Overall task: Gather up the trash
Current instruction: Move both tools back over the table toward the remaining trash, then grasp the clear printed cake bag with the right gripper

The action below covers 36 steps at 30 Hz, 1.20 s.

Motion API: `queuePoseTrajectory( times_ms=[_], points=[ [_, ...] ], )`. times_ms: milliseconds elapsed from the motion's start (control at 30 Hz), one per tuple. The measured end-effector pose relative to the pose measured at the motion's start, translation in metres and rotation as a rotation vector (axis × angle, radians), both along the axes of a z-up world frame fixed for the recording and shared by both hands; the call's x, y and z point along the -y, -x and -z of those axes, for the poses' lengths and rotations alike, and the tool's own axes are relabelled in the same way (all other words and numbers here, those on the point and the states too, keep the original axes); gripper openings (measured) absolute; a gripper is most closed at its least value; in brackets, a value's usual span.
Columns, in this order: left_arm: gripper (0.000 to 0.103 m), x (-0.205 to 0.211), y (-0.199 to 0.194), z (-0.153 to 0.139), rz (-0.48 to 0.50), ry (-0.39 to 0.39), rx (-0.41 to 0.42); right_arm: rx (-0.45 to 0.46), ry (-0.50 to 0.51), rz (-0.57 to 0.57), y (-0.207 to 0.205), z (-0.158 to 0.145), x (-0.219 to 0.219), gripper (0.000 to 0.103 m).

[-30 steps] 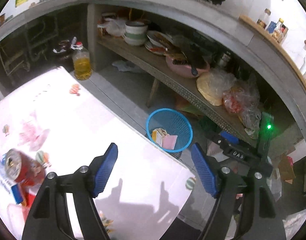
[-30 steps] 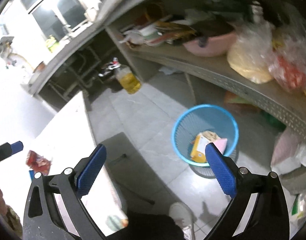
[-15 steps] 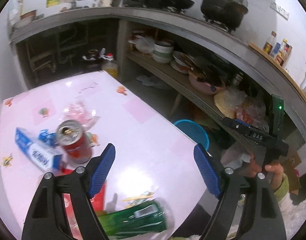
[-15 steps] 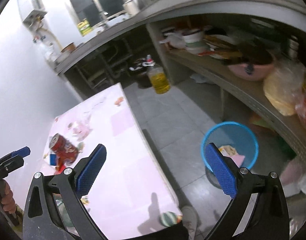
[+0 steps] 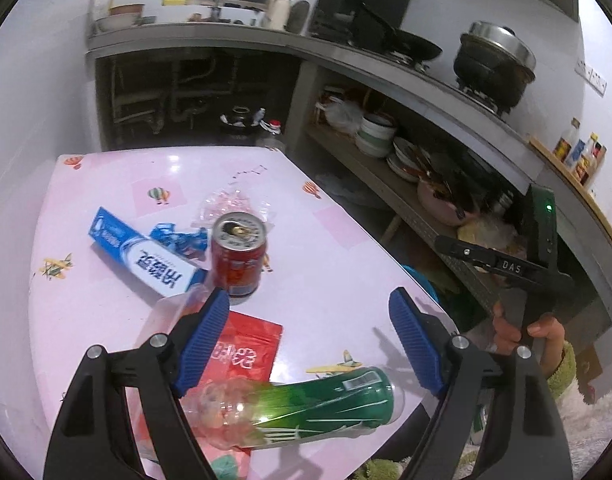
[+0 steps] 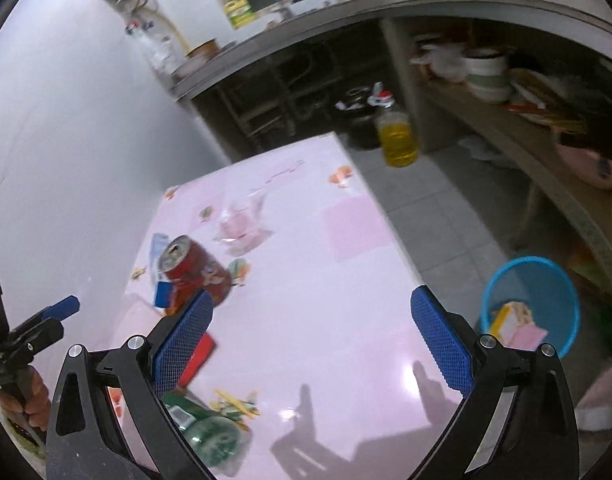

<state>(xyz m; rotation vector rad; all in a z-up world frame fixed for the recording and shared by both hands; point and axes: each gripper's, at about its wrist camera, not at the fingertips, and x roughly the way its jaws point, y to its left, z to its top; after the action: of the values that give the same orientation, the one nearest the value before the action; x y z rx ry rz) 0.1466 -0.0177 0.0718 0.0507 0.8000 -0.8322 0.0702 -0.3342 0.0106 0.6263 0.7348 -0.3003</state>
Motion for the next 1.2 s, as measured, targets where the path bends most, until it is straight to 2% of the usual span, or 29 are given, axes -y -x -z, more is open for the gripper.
queuePoseTrajectory(
  times_ms=[267,433,500,667,733,833,933,967,1067,1133,1200],
  points=[
    [0.080,-0.024,-0.008,0.000,-0.036,0.032,0.021,-0.025,-0.074,-0.142,-0.069,-0.011,-0.004,0.095],
    [0.080,-0.032,-0.012,0.007,-0.052,0.028,0.008,-0.090,-0.106,-0.272,-0.145,-0.009,-0.004,0.095],
    [0.081,-0.035,-0.014,0.011,-0.058,0.028,-0.001,-0.143,-0.085,-0.319,-0.181,-0.003,-0.007,0.095],
    [0.081,-0.039,-0.019,0.015,-0.074,0.031,-0.015,-0.311,-0.043,-0.434,-0.265,0.032,-0.018,0.095],
    [0.082,-0.041,-0.022,0.016,-0.084,0.031,-0.021,-0.375,-0.029,-0.434,-0.291,0.052,-0.019,0.095],
    [0.082,-0.044,-0.024,0.016,-0.093,0.030,-0.022,-0.458,-0.019,-0.456,-0.320,0.077,-0.024,0.095],
    [0.082,-0.049,-0.026,0.017,-0.102,0.022,-0.018,-0.500,0.013,-0.514,-0.332,0.092,-0.035,0.095],
    [0.082,-0.050,-0.027,0.017,-0.106,0.018,-0.017,-0.515,0.024,-0.527,-0.334,0.097,-0.039,0.094],
    [0.082,-0.055,-0.032,0.019,-0.122,0.011,-0.017,-0.551,0.066,-0.535,-0.332,0.107,-0.045,0.079],
    [0.082,-0.057,-0.034,0.020,-0.129,0.008,-0.016,-0.542,0.085,-0.518,-0.327,0.106,-0.044,0.073],
    [0.082,-0.059,-0.036,0.021,-0.133,0.005,-0.013,-0.529,0.080,-0.486,-0.318,0.103,-0.037,0.062]
  ],
)
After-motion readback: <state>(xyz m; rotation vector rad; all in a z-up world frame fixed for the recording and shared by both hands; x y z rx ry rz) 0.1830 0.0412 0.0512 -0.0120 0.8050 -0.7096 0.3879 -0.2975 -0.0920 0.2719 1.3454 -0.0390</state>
